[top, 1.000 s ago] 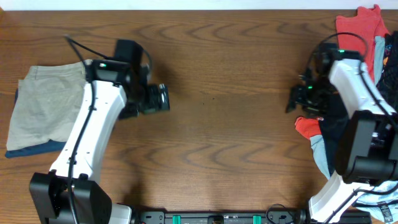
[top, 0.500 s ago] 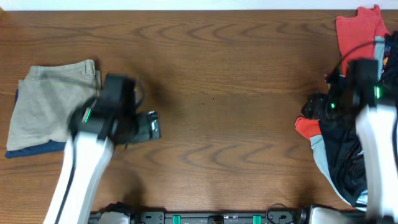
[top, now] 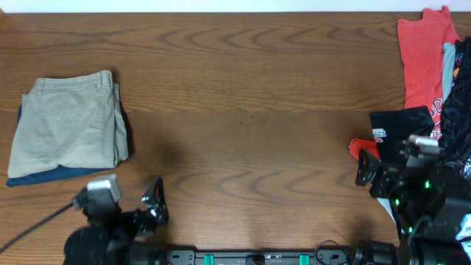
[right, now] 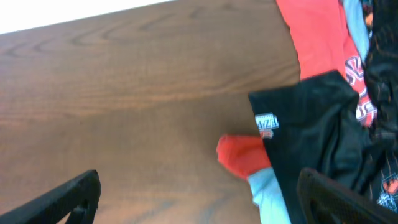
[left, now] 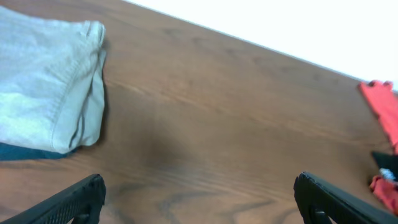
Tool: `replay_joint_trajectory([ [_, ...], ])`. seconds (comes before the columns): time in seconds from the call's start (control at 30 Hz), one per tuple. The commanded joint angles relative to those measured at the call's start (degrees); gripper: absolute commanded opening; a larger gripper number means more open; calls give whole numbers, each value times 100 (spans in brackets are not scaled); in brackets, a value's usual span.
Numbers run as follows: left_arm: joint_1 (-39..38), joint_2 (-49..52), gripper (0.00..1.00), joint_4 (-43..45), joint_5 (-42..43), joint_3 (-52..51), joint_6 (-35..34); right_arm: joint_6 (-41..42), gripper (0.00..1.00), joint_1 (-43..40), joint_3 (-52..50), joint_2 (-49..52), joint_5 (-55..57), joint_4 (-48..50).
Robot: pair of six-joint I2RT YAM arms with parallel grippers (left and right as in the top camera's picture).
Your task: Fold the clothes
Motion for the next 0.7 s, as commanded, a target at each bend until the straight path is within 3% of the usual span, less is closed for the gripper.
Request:
replay_joint_trajectory([
  [0.0, -20, -247, 98, -28, -85, -33, -13, 48, 99, 59, -59, -225, 37, -280],
  [0.37, -20, -267, 98, -31, -85, -33, -13, 48, 99, 59, -59, -245, 37, -1519],
  [0.67, -20, -267, 98, -31, -85, -33, -13, 48, 99, 59, -66, -358, 37, -1565],
])
